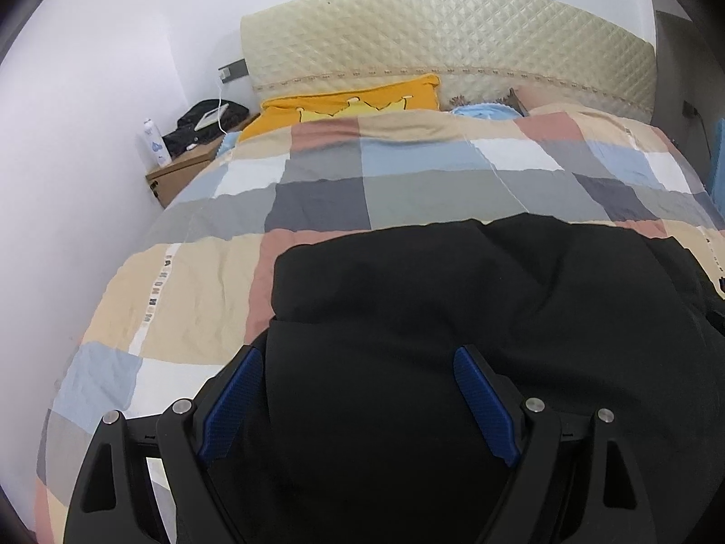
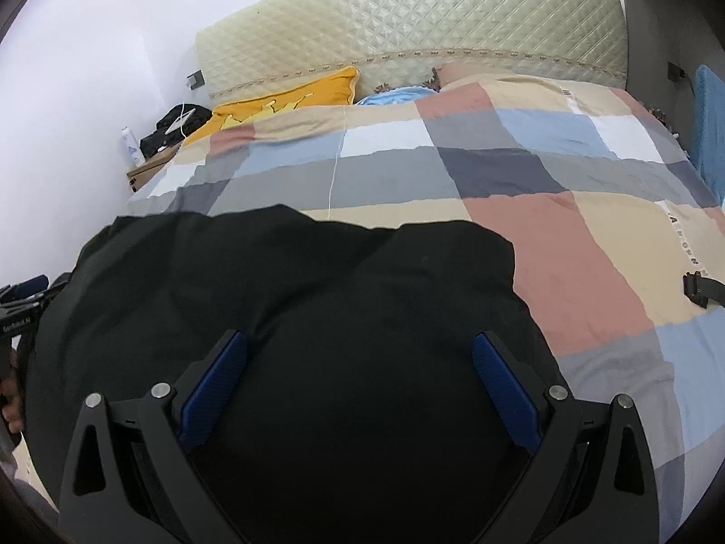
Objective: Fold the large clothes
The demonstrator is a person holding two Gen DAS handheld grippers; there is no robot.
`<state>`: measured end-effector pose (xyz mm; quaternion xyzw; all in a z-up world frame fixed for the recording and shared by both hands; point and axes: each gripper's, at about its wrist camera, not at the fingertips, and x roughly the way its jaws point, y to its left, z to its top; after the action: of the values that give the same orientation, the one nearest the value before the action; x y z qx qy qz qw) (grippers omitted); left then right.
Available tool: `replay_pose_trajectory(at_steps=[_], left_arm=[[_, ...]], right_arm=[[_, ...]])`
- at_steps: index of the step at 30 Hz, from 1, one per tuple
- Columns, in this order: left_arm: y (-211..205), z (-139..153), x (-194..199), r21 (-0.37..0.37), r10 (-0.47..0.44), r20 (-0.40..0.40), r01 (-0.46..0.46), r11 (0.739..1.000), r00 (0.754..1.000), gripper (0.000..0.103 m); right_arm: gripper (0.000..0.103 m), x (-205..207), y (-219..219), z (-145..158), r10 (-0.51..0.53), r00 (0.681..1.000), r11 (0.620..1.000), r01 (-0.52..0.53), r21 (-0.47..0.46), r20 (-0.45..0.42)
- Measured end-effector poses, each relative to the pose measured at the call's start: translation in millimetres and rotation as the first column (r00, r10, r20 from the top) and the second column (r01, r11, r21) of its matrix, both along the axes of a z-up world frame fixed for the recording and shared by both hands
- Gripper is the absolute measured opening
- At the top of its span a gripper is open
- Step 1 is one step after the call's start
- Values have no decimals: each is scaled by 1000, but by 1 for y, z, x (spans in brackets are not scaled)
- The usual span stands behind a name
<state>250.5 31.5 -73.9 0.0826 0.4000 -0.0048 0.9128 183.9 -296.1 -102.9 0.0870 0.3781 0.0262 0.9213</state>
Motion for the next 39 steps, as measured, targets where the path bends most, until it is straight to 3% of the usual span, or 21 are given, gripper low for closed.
replay_pose_trajectory(at_steps=[10, 18, 24, 28, 33, 39], left_arm=[[6, -3, 4, -60, -6, -34, 4, 998, 999, 87], [10, 18, -9, -71, 1, -11, -2, 997, 1000, 87], [7, 60, -46, -112, -11, 66, 19, 994, 998, 87], [4, 91, -77, -126, -21, 97, 34, 991, 995, 87], [4, 131, -125, -80, 14, 185, 1, 997, 983, 87], [10, 190, -191, -142, -5, 232, 38, 989, 973, 89]], right_arm=[[102, 10, 2, -19, -18, 1000, 1000, 18, -6, -4], [102, -11, 4, 2, -66, 997, 998, 66, 8, 26], [102, -47, 19, 58, -31, 994, 998, 37, -57, 101], [103, -80, 22, 105, -40, 984, 998, 46, -33, 175], [103, -124, 25, 157, -51, 968, 999, 54, -5, 245], [103, -185, 40, 218, -46, 942, 998, 54, -14, 332]])
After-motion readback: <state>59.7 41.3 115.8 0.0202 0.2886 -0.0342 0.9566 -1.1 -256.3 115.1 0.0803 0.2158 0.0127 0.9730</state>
